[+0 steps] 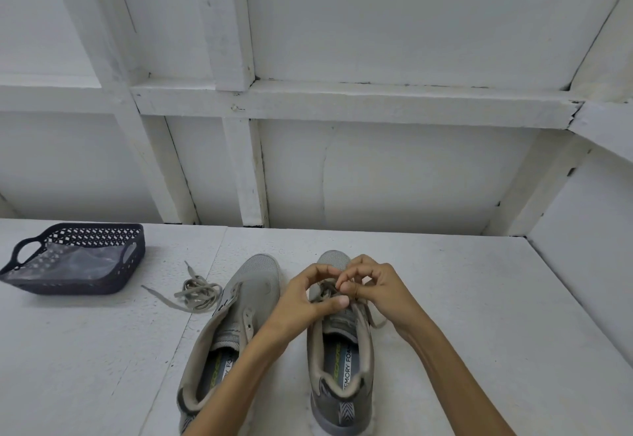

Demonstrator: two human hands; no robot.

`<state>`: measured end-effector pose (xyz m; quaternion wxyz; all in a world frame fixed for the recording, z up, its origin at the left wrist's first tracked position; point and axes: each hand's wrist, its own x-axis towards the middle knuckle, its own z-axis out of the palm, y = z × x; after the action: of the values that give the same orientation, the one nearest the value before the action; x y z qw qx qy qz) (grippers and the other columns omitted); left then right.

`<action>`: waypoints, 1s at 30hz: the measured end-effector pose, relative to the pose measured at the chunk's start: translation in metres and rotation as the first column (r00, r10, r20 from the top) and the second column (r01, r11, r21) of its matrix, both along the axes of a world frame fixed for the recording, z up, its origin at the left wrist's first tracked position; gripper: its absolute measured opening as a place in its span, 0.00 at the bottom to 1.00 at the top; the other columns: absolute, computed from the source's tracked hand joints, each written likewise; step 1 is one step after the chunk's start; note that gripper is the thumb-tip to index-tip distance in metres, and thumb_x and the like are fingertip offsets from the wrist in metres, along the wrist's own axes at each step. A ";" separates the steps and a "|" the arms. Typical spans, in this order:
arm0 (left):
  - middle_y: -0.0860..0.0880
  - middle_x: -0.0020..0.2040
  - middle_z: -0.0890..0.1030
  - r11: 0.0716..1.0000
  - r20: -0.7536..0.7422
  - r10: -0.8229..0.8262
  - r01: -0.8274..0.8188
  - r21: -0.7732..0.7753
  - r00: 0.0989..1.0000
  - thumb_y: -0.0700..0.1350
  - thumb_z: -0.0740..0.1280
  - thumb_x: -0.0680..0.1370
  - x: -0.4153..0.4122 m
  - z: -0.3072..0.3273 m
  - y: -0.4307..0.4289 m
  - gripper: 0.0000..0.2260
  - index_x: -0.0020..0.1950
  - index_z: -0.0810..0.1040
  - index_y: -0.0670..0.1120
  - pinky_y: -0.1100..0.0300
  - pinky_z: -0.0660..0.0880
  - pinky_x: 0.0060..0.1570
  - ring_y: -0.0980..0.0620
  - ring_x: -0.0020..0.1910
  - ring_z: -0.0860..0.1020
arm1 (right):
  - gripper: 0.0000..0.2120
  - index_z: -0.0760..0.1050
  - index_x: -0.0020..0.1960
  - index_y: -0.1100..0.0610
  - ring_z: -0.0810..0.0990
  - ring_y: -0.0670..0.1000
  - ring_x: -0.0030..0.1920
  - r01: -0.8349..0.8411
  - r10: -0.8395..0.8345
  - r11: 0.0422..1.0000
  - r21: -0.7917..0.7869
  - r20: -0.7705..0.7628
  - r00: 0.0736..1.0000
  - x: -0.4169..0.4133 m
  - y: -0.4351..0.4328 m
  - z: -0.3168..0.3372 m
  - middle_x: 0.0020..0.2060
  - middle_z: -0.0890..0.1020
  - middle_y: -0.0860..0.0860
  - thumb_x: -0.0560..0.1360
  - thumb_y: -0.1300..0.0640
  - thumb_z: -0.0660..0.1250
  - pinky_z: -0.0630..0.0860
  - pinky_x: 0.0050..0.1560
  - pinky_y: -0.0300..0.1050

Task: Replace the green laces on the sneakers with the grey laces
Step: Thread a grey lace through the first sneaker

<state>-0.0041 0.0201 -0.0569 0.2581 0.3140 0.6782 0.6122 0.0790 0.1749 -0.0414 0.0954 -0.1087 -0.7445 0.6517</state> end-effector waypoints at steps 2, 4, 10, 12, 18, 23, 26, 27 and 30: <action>0.55 0.51 0.83 1.000 -0.054 -0.012 0.011 -0.018 0.998 0.52 0.77 0.66 -0.005 -0.003 0.005 0.19 0.53 0.79 0.49 0.56 0.61 0.71 0.60 0.56 0.79 | 0.08 0.84 0.38 0.53 0.73 0.40 0.40 0.051 -0.051 0.997 0.050 -0.010 0.999 -0.001 -0.002 0.002 0.43 0.74 0.50 0.70 0.65 0.73 0.71 0.39 0.31; 0.52 0.47 0.84 0.996 -0.133 -0.058 0.050 -0.069 0.989 0.59 0.74 0.64 -0.006 -0.008 0.013 0.18 0.50 0.80 0.53 0.49 0.43 0.75 0.59 0.54 0.80 | 0.10 0.84 0.37 0.51 0.73 0.42 0.42 0.055 -0.054 0.994 0.091 -0.015 0.998 -0.002 -0.004 0.004 0.44 0.73 0.50 0.70 0.65 0.74 0.70 0.40 0.31; 0.59 0.42 0.85 1.000 -0.208 -0.030 0.028 -0.011 0.978 0.60 0.72 0.65 -0.003 -0.020 0.029 0.04 0.37 0.82 0.64 0.56 0.33 0.74 0.64 0.55 0.79 | 0.10 0.80 0.39 0.57 0.75 0.43 0.37 0.070 -0.065 0.996 0.055 -0.089 0.994 -0.014 -0.008 0.034 0.44 0.81 0.49 0.74 0.69 0.67 0.71 0.35 0.33; 0.59 0.46 0.85 1.000 -0.180 -0.024 0.024 -0.002 0.983 0.59 0.72 0.65 -0.005 -0.023 0.029 0.03 0.36 0.82 0.63 0.55 0.32 0.73 0.62 0.56 0.79 | 0.09 0.77 0.41 0.59 0.74 0.46 0.31 0.023 -0.027 0.999 -0.034 -0.135 0.990 -0.021 -0.005 0.057 0.39 0.84 0.52 0.76 0.69 0.64 0.67 0.27 0.35; 0.55 0.45 0.86 1.000 -0.152 -0.020 0.021 0.009 0.988 0.57 0.73 0.66 -0.003 -0.027 0.027 0.03 0.34 0.81 0.60 0.56 0.30 0.72 0.59 0.55 0.81 | 0.08 0.74 0.43 0.61 0.74 0.48 0.27 0.047 -0.134 0.974 -0.220 -0.402 0.906 -0.063 0.012 0.134 0.33 0.82 0.54 0.79 0.69 0.61 0.70 0.25 0.37; 0.54 0.46 0.86 1.000 -0.183 -0.017 0.019 0.007 0.983 0.57 0.69 0.70 -0.006 -0.028 0.022 0.13 0.42 0.84 0.49 0.52 0.32 0.74 0.59 0.53 0.81 | 0.07 0.74 0.45 0.62 0.74 0.47 0.29 0.069 -0.285 0.894 -0.442 -0.444 0.850 -0.105 0.028 0.144 0.36 0.80 0.56 0.79 0.69 0.61 0.71 0.28 0.37; 0.53 0.45 0.85 1.000 -0.165 -0.025 0.028 0.013 0.986 0.54 0.65 0.76 -0.003 -0.024 0.023 0.10 0.43 0.84 0.53 0.51 0.35 0.75 0.57 0.51 0.82 | 0.10 0.74 0.60 0.66 0.78 0.48 0.32 0.136 -0.179 0.971 -0.196 -0.222 0.959 -0.115 0.034 0.113 0.45 0.80 0.57 0.79 0.68 0.63 0.75 0.29 0.38; 0.53 0.45 0.85 0.999 -0.138 -0.023 0.027 0.023 0.990 0.54 0.65 0.77 -0.003 -0.023 0.023 0.09 0.43 0.84 0.55 0.50 0.36 0.75 0.56 0.50 0.82 | 0.19 0.69 0.69 0.64 0.79 0.51 0.34 0.144 -0.147 0.988 -0.046 -0.078 0.986 -0.114 0.039 0.102 0.51 0.79 0.56 0.79 0.66 0.64 0.77 0.30 0.40; 0.50 0.45 0.85 0.997 -0.074 -0.042 0.046 0.059 0.996 0.58 0.66 0.76 -0.004 -0.023 0.024 0.10 0.44 0.85 0.55 0.40 0.49 0.75 0.52 0.50 0.82 | 0.34 0.59 0.77 0.56 0.82 0.58 0.42 0.047 -0.208 0.856 0.516 0.261 0.943 -0.096 0.050 0.078 0.64 0.73 0.55 0.76 0.55 0.70 0.82 0.42 0.52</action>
<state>-0.0077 0.0443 -0.0800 0.2371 0.3587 0.6610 0.6150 -0.0169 0.2250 0.0365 0.0469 -0.2298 -0.8849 0.4025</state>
